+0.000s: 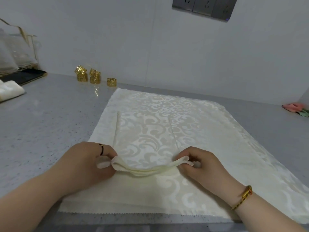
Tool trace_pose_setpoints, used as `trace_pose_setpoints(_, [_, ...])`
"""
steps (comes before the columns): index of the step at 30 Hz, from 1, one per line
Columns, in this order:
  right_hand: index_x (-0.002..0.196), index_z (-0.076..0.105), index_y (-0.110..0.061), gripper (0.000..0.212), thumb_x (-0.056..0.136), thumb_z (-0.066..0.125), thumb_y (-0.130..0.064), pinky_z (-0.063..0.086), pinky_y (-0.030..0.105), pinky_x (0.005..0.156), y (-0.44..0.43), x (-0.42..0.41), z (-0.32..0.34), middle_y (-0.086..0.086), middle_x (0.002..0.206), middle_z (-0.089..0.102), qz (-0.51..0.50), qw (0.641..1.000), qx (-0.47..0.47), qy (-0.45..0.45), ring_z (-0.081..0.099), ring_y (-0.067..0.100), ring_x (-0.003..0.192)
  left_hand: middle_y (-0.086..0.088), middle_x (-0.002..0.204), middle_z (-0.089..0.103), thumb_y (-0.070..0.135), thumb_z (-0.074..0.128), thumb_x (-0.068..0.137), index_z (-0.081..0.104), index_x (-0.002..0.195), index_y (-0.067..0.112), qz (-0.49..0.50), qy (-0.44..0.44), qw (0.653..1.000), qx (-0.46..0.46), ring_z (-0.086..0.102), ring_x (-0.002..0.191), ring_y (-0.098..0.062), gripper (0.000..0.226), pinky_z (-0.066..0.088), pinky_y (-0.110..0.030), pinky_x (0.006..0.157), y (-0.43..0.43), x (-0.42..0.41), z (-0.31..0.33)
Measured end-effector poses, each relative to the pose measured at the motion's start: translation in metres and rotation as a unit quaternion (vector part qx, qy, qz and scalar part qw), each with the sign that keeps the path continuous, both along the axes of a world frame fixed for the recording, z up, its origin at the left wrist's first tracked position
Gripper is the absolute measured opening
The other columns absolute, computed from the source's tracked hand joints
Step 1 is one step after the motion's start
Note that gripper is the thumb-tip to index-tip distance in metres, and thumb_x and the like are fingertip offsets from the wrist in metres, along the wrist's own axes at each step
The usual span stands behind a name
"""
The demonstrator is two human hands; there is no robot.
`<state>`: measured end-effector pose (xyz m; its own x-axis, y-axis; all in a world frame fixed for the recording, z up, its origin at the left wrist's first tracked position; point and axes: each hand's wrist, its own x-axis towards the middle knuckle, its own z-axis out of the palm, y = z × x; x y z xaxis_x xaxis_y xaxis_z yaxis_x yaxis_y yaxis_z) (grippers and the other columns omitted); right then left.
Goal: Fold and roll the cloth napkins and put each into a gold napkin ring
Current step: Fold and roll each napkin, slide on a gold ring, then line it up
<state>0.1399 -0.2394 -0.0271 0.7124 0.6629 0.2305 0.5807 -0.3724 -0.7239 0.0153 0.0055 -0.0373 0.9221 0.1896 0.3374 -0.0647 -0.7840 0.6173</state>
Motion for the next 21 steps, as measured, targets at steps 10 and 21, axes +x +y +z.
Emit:
trace_pose_setpoints(10, [0.058, 0.051, -0.014, 0.028, 0.081, 0.066, -0.017, 0.03, 0.014, 0.046, 0.021, 0.024, 0.014, -0.003, 0.052, 0.045, -0.102, 0.982, -0.013, 0.161, 0.036, 0.007, 0.044, 0.011, 0.047, 0.038, 0.023, 0.062, 0.082, 0.028, 0.04, 0.019, 0.096, 0.03, 0.993, -0.069, 0.042, 0.057, -0.012, 0.055, 0.029, -0.013, 0.05, 0.003, 0.014, -0.004])
trace_pose_setpoints(21, [0.062, 0.043, -0.024, 0.027, 0.083, 0.056, -0.013, 0.036, 0.013, 0.057, 0.03, 0.02, 0.005, -0.009, 0.056, 0.044, -0.096, 0.991, -0.089, -0.026, 0.044, -0.001, 0.053, 0.018, 0.063, 0.037, 0.044, 0.046, 0.089, 0.039, 0.057, 0.028, 0.169, 0.05, 0.975, 0.134, 0.032, 0.062, 0.004, 0.036, 0.016, -0.02, 0.072, -0.009, 0.022, 0.008])
